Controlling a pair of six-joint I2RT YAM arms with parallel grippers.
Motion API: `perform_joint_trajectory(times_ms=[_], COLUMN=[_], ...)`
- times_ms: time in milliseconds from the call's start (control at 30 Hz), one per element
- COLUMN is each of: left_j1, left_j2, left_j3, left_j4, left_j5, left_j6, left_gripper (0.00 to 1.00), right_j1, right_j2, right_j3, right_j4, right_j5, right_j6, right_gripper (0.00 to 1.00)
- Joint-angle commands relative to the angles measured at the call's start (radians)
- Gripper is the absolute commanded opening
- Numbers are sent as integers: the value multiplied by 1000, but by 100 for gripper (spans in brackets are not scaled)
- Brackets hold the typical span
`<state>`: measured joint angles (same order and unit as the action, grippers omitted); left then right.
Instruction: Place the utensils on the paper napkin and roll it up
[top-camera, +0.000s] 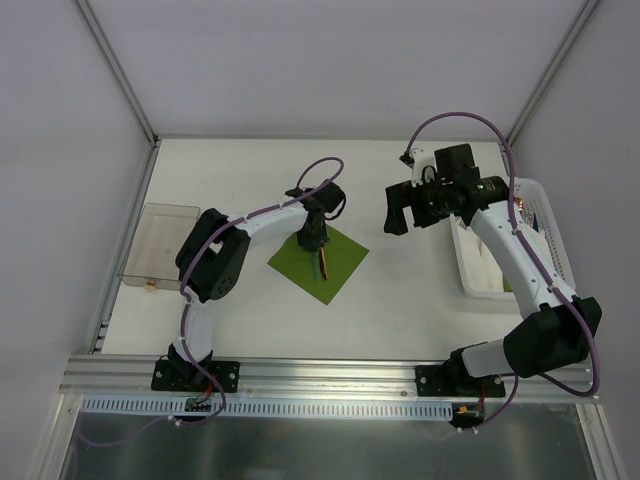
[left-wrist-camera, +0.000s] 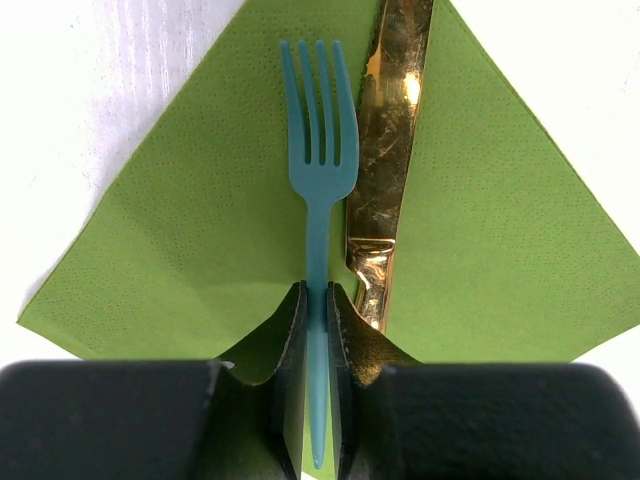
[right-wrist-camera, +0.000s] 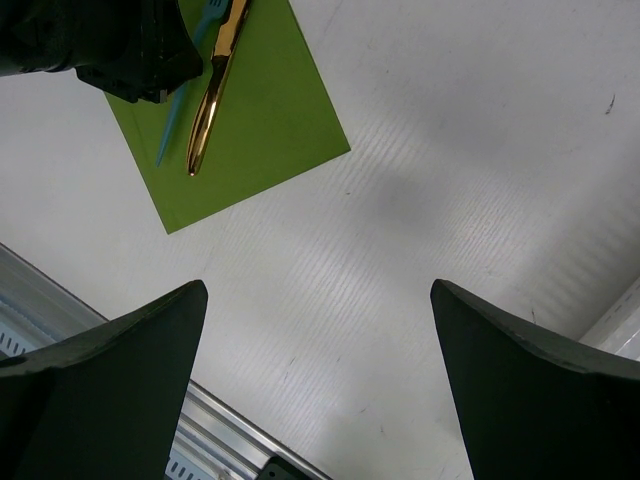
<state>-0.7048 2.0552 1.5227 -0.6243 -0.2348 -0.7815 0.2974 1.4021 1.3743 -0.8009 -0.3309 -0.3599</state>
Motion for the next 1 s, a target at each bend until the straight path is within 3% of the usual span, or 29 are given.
perform_joint_trajectory(times_ms=[0, 633, 733, 867, 967], left_j1=[11, 14, 14, 13, 25], left_j2=[-4, -107, -202, -380, -501], left_j3=[14, 1, -19, -76, -136], left_j4=[0, 0, 12, 93, 94], left_j5=[19, 5, -17, 103, 182], left_j6=[-22, -7, 101, 348, 424], left_gripper=[9, 25, 28, 27, 26], right_j1=[-11, -20, -21, -21, -23], right_j2=[3, 1, 0, 15, 20], right_j3=[35, 40, 32, 26, 11], right_j4=[-6, -8, -7, -7, -6], right_j5=[-23, -63, -91, -158, -252], right_j6=[-5, 3, 2, 6, -16], right_gripper=[99, 99, 99, 99, 91])
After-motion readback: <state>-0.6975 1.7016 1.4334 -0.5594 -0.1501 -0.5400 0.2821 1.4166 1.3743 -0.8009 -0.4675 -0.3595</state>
